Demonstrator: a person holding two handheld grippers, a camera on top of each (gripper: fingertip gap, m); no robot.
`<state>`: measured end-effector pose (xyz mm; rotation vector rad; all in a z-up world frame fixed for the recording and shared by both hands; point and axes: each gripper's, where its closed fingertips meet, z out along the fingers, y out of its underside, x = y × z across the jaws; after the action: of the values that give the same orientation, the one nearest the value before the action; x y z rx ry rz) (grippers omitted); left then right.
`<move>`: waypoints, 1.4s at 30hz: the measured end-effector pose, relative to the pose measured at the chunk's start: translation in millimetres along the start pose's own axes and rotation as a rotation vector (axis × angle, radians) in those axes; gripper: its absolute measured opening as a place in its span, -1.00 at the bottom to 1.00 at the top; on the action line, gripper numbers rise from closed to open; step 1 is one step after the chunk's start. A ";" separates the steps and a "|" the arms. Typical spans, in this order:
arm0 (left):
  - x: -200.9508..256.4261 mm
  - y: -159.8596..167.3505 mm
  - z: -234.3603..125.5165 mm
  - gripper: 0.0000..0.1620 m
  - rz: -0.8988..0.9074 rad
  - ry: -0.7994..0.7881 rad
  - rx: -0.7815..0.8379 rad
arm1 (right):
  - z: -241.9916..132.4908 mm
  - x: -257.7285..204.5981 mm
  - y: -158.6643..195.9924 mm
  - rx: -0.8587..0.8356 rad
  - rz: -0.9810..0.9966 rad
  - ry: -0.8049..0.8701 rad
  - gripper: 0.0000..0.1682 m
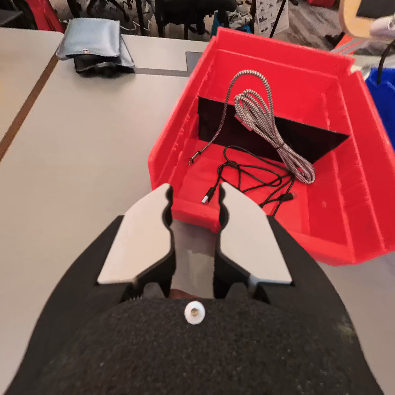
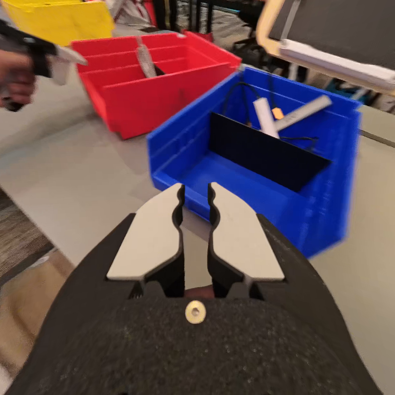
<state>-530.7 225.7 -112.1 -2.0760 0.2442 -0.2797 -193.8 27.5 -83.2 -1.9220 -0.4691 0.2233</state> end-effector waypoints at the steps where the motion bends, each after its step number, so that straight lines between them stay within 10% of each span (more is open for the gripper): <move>1: -2.5 3.6 4.1 -0.70 -0.005 -0.004 -0.014 | 5.5 -16.4 -2.2 -0.004 -0.013 -0.043 -0.77; 3: -1.8 14.9 8.3 -1.00 0.020 0.011 -0.049 | 16.6 -48.1 -3.3 -0.018 -0.038 -0.118 -0.76; 12: -7.2 16.4 -42.0 -1.00 0.078 -0.036 0.080 | 56.7 -147.4 2.1 -0.120 -0.004 -0.397 -0.67; 16: -23.6 -12.0 -12.2 -0.44 0.054 0.062 0.050 | 59.8 -152.0 2.3 -0.129 -0.042 -0.409 -0.67; 20: -27.4 -21.7 29.7 -0.33 0.094 0.151 -0.001 | 58.3 -143.3 3.2 -0.128 -0.060 -0.367 -0.67; 23: -25.6 -17.8 40.0 -0.91 0.116 0.160 -0.007 | 57.4 -139.8 6.2 -0.136 -0.001 -0.356 -0.67; 33: 10.8 49.1 -67.1 -0.94 0.022 -0.092 -0.005 | 86.9 -126.0 -20.1 -0.030 0.063 -0.143 -0.50; 42: 46.9 99.3 -150.9 -0.96 -0.141 -0.233 0.003 | 112.7 -123.0 -15.9 -0.068 0.087 0.016 -0.83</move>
<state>-536.6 39.3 -120.4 -2.1041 -0.0433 -0.1202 -349.9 75.8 -120.3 -2.0116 -0.3874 0.2509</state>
